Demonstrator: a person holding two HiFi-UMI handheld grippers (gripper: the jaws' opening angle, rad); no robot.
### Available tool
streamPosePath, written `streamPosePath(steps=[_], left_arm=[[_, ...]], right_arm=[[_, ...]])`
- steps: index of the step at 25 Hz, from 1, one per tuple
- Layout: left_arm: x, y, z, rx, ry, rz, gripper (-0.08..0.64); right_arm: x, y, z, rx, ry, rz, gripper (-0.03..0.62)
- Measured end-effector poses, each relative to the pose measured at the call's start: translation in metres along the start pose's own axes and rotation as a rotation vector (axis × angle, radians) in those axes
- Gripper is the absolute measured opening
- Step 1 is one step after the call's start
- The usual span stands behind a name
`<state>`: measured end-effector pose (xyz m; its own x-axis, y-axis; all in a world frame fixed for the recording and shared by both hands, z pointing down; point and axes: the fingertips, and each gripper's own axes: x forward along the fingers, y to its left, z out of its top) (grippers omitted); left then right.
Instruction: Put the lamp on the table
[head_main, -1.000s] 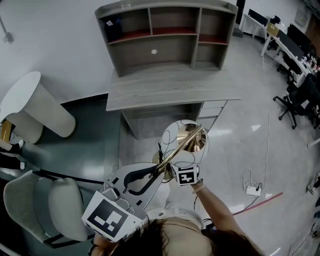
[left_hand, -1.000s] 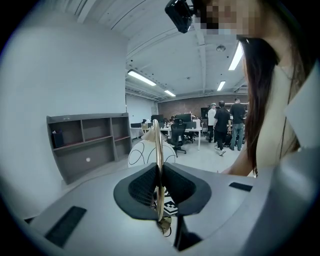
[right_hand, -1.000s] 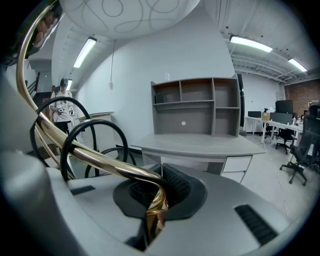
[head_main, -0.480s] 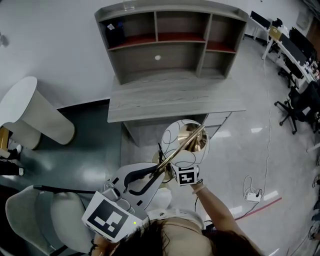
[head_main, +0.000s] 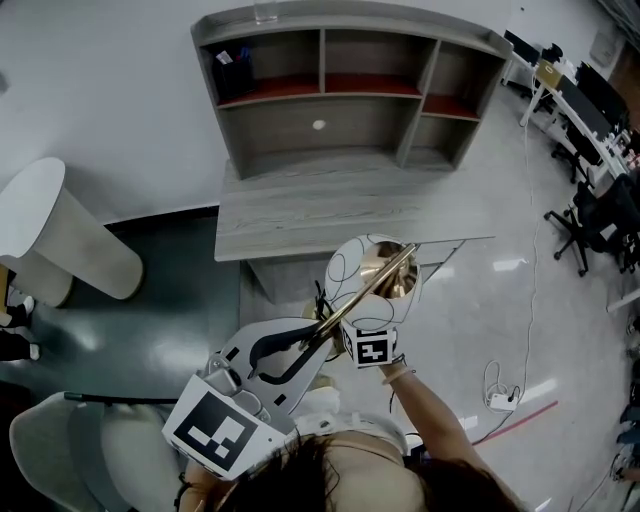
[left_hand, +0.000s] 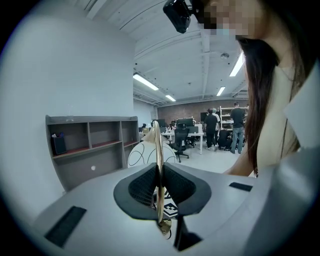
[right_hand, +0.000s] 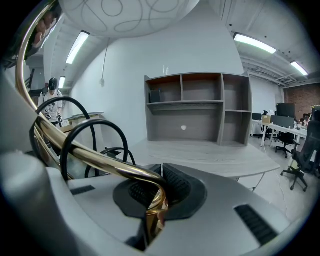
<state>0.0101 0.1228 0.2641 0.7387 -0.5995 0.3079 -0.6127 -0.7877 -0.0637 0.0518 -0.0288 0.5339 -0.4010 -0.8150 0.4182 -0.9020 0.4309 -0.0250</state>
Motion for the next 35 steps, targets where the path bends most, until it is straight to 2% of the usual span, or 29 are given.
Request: streamPosePath(steps=[14,35], left_arm=[[0.008,0.048,-0.004,-0.019,-0.001,0.017,0.046],[0.057,0.141,0.005,-0.084,0.006,0.159,0.046]], right_arm=[[0.041,0.005,0.012,-0.005,0.026,0.012,0.026],[0.143,-0.008,0.057,-0.048,0.031,0.131,0.026]])
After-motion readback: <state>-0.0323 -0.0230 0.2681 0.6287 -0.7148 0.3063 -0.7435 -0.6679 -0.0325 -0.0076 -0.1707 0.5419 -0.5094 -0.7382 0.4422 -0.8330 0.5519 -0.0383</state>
